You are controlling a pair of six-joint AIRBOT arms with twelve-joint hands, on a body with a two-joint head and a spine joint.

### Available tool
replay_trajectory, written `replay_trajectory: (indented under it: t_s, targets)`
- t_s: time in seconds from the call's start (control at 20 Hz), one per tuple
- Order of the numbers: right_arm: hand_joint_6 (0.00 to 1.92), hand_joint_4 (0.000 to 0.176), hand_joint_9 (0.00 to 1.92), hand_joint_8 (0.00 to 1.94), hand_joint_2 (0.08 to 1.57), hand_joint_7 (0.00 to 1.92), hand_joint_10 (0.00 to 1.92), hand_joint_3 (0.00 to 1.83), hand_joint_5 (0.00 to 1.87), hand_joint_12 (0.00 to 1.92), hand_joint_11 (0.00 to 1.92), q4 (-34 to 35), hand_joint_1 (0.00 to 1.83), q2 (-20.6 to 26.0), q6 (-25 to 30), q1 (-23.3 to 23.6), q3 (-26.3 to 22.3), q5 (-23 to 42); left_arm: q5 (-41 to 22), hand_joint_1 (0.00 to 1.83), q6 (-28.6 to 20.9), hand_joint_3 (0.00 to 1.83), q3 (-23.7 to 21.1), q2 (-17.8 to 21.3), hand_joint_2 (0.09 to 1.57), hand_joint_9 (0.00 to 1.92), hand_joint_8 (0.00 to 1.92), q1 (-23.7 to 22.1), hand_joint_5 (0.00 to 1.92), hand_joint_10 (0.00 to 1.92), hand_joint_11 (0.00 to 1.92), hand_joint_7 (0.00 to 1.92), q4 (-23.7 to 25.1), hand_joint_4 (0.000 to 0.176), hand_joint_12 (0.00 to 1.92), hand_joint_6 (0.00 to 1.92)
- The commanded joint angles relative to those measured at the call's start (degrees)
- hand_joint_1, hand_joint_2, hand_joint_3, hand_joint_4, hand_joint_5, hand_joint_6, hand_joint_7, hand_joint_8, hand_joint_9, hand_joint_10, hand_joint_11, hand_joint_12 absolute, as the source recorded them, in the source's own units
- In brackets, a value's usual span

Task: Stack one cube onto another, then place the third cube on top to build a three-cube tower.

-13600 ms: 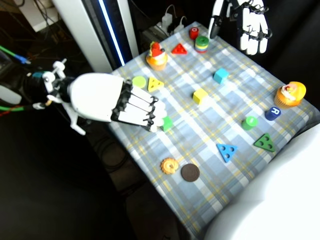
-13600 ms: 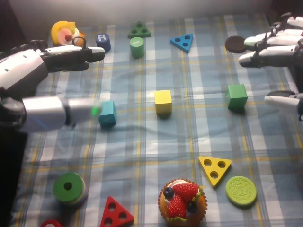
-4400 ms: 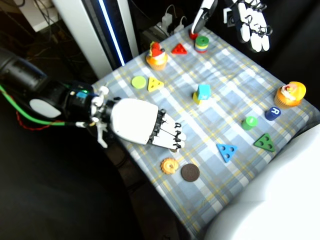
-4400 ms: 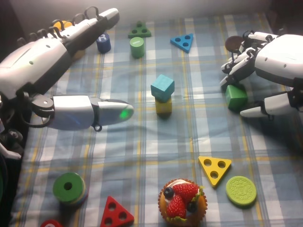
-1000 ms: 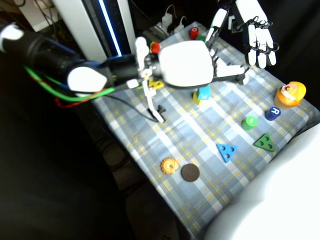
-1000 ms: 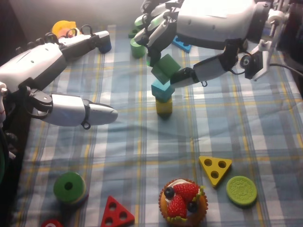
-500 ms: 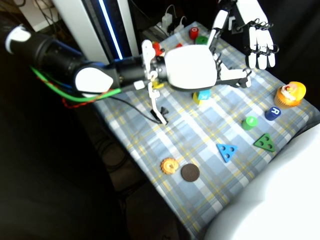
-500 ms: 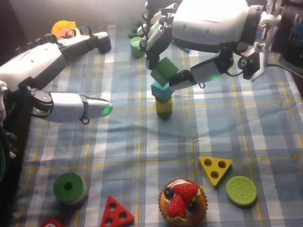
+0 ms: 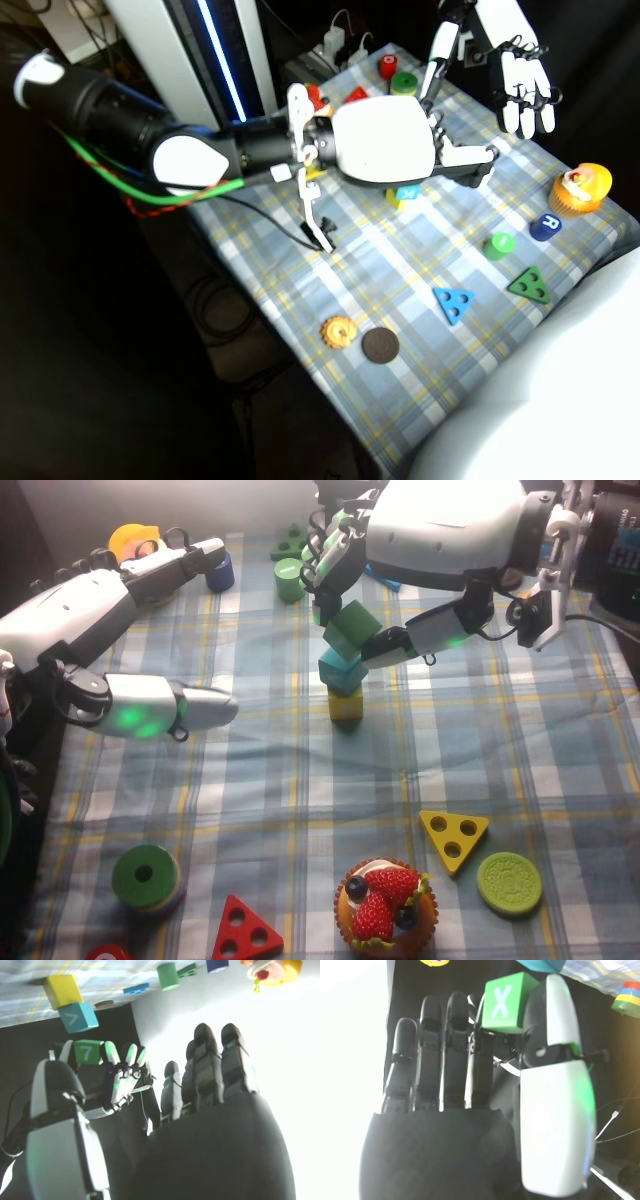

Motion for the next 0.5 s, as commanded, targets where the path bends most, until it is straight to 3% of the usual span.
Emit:
replay_trajectory:
  t_s: [0.0, 0.05, 0.25, 0.45]
  targets:
    - [0.69, 0.000, 0.77, 0.01, 1.04, 0.91, 0.05, 0.00, 1.15, 1.50, 0.08, 2.21, 1.19, -0.19, 0.11, 0.91, 0.06, 4.63, -6.93, 0.75, -0.17, 0.00, 0.31, 0.16, 0.88, 0.27, 0.00, -0.83, 0.19, 0.00, 0.00, 0.18, 1.06, 0.176, 0.17, 0.01]
    - [0.68, 0.000, 0.74, 0.01, 1.04, 0.88, 0.03, 0.00, 1.15, 1.48, 0.04, 2.12, 1.19, -0.22, 0.11, 0.91, 0.08, 4.52, -6.98, 0.73, -0.14, 0.00, 0.34, 0.20, 0.88, 0.27, 0.00, -0.81, 0.19, 0.00, 0.00, 0.18, 0.91, 0.176, 0.17, 0.01]
    - [0.75, 0.000, 0.69, 0.00, 1.05, 0.83, 0.01, 0.00, 1.11, 1.37, 0.02, 1.80, 1.18, -0.31, 0.11, 0.91, 0.10, 4.19, -7.35, 0.96, 0.04, 0.00, 0.45, 0.31, 0.87, 0.22, 0.00, -0.71, 0.16, 0.00, 0.00, 0.15, 0.30, 0.176, 0.13, 0.00]
    - [0.64, 0.000, 0.62, 0.00, 1.03, 0.78, 0.00, 0.00, 1.18, 1.19, 0.01, 1.45, 1.18, -0.51, 0.11, 0.90, 0.10, 3.86, -7.67, 0.93, 0.04, 0.00, 0.45, 0.35, 0.89, 0.22, 0.00, -0.70, 0.19, 0.00, 0.00, 0.15, 0.18, 0.176, 0.10, 0.00]
